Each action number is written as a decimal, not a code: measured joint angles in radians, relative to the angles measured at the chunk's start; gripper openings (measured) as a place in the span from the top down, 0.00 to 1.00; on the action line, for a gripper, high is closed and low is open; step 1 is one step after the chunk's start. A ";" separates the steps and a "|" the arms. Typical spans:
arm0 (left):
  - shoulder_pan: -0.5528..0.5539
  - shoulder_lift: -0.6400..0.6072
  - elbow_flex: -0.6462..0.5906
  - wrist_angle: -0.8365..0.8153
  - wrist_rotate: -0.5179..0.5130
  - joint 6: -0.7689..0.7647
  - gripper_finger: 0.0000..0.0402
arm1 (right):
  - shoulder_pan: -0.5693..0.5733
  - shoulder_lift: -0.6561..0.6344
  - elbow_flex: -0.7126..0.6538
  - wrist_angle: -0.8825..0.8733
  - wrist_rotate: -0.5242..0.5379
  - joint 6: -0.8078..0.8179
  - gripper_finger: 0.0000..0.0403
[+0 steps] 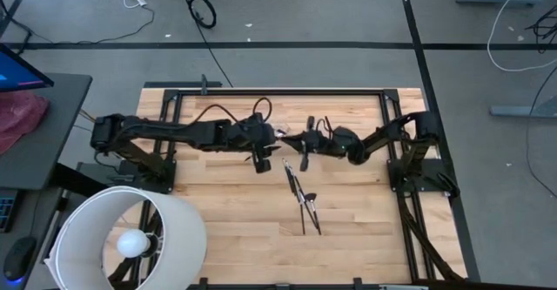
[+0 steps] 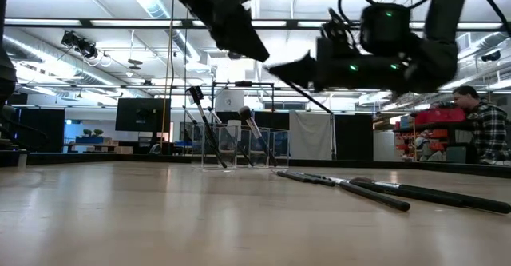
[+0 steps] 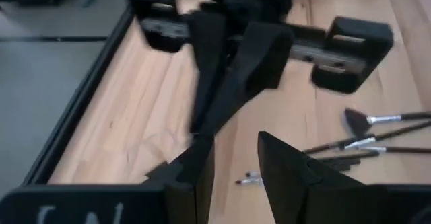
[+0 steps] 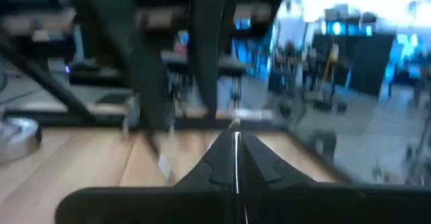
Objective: Put items in baskets/containers
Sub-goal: Put the black eyeshadow brush into the transparent organizer, then put the black highlighter brush into the transparent organizer
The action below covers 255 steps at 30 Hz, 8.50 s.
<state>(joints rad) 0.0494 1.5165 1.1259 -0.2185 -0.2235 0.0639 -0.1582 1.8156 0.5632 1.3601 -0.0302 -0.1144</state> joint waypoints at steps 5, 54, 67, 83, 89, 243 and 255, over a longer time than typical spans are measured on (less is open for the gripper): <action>-0.002 -0.011 0.001 0.022 -0.010 -0.003 0.71 | -0.035 -0.001 0.142 -0.021 -0.089 -0.036 0.98; -0.129 -0.110 0.001 -0.019 -0.117 0.044 0.71 | -0.161 0.419 0.408 0.041 -0.109 0.055 0.77; -0.132 -0.110 0.001 -0.081 -0.117 -0.001 0.71 | -0.082 0.193 0.348 -0.025 -0.221 -0.091 0.74; -0.153 -0.109 0.001 -0.159 -0.117 -0.027 0.71 | 0.201 -0.587 0.084 -1.156 0.259 0.080 0.74; -0.153 -0.109 0.001 -0.142 -0.116 -0.027 0.71 | 0.380 -0.584 -0.024 -1.222 0.334 0.353 0.74; -0.136 0.067 -0.021 -0.021 0.139 -0.089 0.71 | 0.691 0.004 -0.086 -0.833 0.761 0.549 0.96; -0.150 0.291 -0.019 0.209 0.104 0.126 0.71 | 0.569 0.003 -0.085 -0.588 0.619 0.522 0.96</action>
<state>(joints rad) -0.1001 1.8071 1.1065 -0.0097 -0.1196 0.1902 0.4111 1.8191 0.4782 0.7717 0.5884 0.4076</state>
